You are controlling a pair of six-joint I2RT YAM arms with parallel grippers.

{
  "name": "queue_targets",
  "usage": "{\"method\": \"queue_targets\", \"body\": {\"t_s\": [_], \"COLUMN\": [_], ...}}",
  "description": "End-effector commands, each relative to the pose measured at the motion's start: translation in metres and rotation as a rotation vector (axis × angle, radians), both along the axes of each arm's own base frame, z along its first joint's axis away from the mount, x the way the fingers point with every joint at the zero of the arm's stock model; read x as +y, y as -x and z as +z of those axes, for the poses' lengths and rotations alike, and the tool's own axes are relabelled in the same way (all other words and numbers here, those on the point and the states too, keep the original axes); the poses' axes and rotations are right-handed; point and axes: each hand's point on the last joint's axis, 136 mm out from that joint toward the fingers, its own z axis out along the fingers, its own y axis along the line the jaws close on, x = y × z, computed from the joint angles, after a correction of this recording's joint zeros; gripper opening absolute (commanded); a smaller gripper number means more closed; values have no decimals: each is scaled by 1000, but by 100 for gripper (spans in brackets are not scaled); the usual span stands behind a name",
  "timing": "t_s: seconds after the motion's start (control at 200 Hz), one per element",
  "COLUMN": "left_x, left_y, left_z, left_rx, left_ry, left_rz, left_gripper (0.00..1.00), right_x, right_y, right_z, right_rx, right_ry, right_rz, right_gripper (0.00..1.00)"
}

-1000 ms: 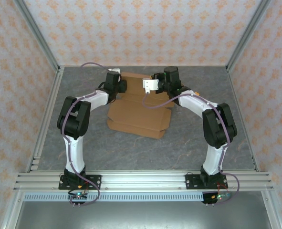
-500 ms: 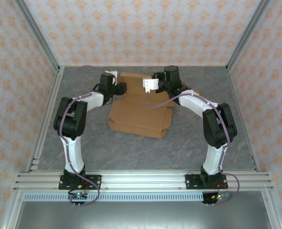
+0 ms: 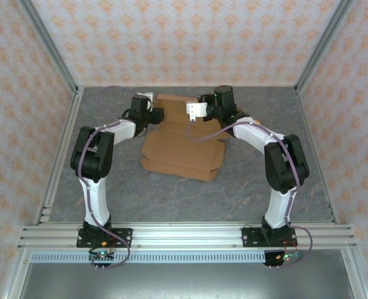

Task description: Fold the paper box

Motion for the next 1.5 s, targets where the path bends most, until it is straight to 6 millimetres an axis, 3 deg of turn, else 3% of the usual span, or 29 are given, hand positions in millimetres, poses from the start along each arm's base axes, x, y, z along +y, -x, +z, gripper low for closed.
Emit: {"method": "queue_targets", "body": {"t_s": [0.0, 0.27, 0.47, 0.971, 1.496], "left_x": [3, -8, -15, -5, 1], "left_y": [-5, -9, -1, 2, -15], "left_z": [-16, -14, -10, 15, 4], "left_rx": [54, 23, -11, -101, -125], "left_ry": [20, 77, 116, 166, 173], "left_rz": [10, -37, -101, -109, -23], "left_gripper": [54, 55, 56, 61, 38], "right_x": [4, 5, 4, 1, 4], "right_y": [-1, -3, -4, -5, -3], "right_z": [5, 7, 11, 5, 6], "right_rx": [6, 2, 1, 9, 16], "right_ry": [-15, -11, -12, 1, -6], "right_rz": [26, 23, 18, 10, 21], "right_gripper": [0, 0, 0, 0, 0]}}
